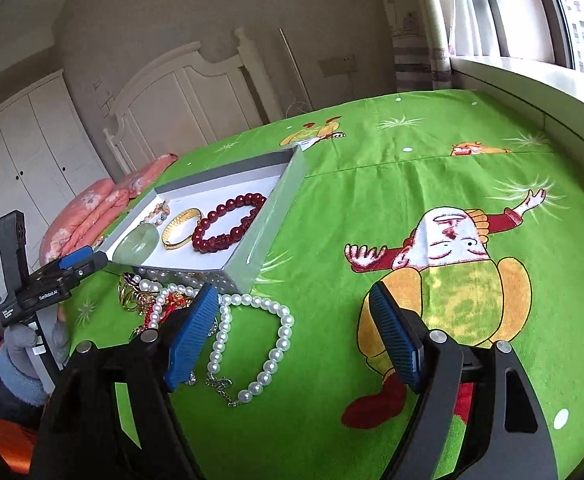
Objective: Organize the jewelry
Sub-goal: 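Withdraw left tool from the box while right tool reaches the silver pearl brooch, then grasp the silver pearl brooch with right tool while left tool grasps a gold ring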
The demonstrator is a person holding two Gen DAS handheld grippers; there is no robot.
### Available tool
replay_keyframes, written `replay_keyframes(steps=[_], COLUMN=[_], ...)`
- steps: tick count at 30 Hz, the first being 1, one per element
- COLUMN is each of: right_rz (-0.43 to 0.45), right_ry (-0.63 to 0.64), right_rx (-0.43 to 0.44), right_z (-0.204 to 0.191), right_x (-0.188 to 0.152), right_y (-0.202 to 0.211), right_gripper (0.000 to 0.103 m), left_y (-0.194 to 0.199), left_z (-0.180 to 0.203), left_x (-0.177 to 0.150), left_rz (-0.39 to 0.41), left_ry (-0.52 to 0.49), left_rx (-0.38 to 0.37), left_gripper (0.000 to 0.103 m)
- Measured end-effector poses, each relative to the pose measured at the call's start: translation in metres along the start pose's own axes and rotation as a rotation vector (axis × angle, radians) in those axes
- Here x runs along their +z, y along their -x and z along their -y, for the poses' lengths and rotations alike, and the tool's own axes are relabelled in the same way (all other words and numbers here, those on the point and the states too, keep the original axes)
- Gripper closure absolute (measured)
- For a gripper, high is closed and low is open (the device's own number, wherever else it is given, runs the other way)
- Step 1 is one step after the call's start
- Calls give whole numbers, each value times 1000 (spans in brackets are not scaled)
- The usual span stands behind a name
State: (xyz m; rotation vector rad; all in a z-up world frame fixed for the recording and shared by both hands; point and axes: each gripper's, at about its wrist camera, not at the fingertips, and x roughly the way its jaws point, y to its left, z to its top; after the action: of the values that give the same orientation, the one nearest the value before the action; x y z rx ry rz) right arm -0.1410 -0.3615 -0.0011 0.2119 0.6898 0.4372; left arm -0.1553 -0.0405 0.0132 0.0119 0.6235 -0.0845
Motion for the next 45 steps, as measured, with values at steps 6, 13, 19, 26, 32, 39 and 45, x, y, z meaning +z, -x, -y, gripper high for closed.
replay_keyframes(steps=[6,13,19,26,32,39,45], right_rz=[47,31,-71,-135,-153,-123,-94], right_ry=[108,368,368,254,260,309,305], right_rx=[-35,9,-1,-46,-117,-155,-139], right_z=[-26,-85,-95,-93,-102,-105,-100], right_x=[-10,-38,-44,-32,-26,-31,-37], right_y=[7,4,-10,-16,-27,-24,-18], right_gripper=[31,50,71,70,70,73,73], left_y=[0,2,2,3,7,28,18], left_z=[2,-1,-5,-4,-3,16,43], left_x=[0,0,-1,-1,-2,-24,-40], left_rz=[2,13,19,21,38,54,-30], left_ry=[-14,6,23,19,12,20,-26], left_rx=[-6,-18,-26,-31,-52,-162,-208], left_gripper=[3,3,3,3,3,3,3])
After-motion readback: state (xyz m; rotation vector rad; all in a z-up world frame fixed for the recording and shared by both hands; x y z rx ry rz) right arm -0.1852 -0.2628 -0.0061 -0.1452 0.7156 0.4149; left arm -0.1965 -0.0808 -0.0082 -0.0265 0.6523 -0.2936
